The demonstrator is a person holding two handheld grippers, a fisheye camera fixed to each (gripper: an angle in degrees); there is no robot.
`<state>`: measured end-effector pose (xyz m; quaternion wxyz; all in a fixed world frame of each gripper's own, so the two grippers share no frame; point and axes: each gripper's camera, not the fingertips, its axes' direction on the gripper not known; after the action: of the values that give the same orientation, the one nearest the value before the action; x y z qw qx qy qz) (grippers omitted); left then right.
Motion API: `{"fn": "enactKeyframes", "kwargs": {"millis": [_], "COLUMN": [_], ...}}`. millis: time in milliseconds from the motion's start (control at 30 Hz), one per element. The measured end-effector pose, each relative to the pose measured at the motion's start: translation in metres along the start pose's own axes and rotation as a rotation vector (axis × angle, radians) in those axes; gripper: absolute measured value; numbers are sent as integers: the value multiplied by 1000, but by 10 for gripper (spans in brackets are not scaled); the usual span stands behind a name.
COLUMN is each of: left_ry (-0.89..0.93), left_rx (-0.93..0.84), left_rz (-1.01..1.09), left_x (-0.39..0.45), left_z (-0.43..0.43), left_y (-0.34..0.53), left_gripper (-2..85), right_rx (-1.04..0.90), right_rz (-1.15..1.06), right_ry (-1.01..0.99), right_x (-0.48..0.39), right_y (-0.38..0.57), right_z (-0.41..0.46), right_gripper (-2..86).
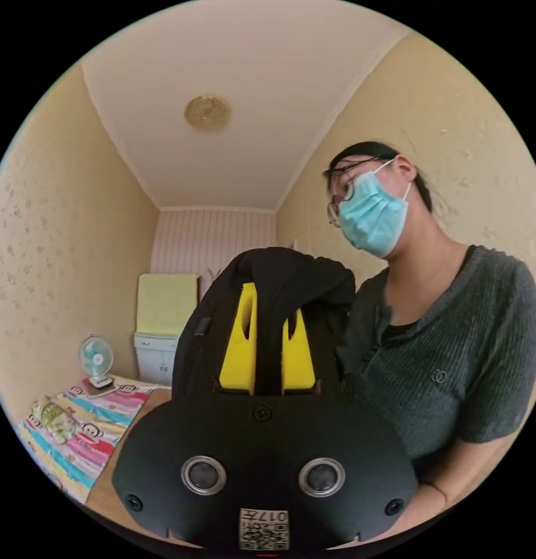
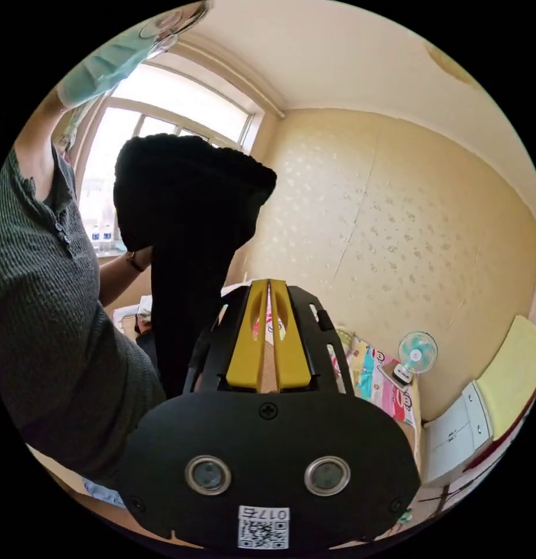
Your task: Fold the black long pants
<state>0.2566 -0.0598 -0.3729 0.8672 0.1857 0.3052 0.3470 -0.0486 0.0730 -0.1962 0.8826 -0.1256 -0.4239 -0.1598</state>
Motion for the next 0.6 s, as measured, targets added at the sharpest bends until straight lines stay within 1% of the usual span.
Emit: {"fn": "enactKeyframes", "kwargs": {"millis": [33,67,100,133,167,233,333,367,433,467,500,533,600], "left_ry": [52,140,194,212,235,235,219,227,266,302,344,363,386], "left_rx": [22,70,112,128,152,189,278,338,466,561,649,687,775], "left_rz": [-2,-12,-29,-40,-68,-129,-268,-332,-418,-467,-496,-505,-564], "left_x": [-6,-17,-28,-33,-43,-57,-80,-90,-105,-113,-120,-124,-138], "left_z": [-2,-5,-7,-8,-10,-17,-38,-50,-70,-81,-92,-97,-114], "left_y": [-1,0,3,5,10,22,52,69,99,122,143,153,186], "left_gripper": [65,70,78,82,90,97,94,89,80,76,71,69,66], "right_rx": [111,169,278,336,346,330,346,352,388,405,446,476,435], "right_rz": [25,35,33,3,-24,-150,-164,-143,4,51,149,253,364], "right_ry": [-83,-119,-178,-216,-232,-301,-397,-406,-466,-496,-574,-665,-727], "right_x": [6,9,11,9,7,-6,-1,4,36,46,65,82,94], "right_y": [2,2,3,1,-2,-13,-13,-10,11,18,33,48,62], "right_z": [-7,-9,-13,-13,-13,-9,-4,-3,2,3,7,14,30], "right_gripper": [60,78,103,120,123,136,140,139,129,126,122,117,123]}}
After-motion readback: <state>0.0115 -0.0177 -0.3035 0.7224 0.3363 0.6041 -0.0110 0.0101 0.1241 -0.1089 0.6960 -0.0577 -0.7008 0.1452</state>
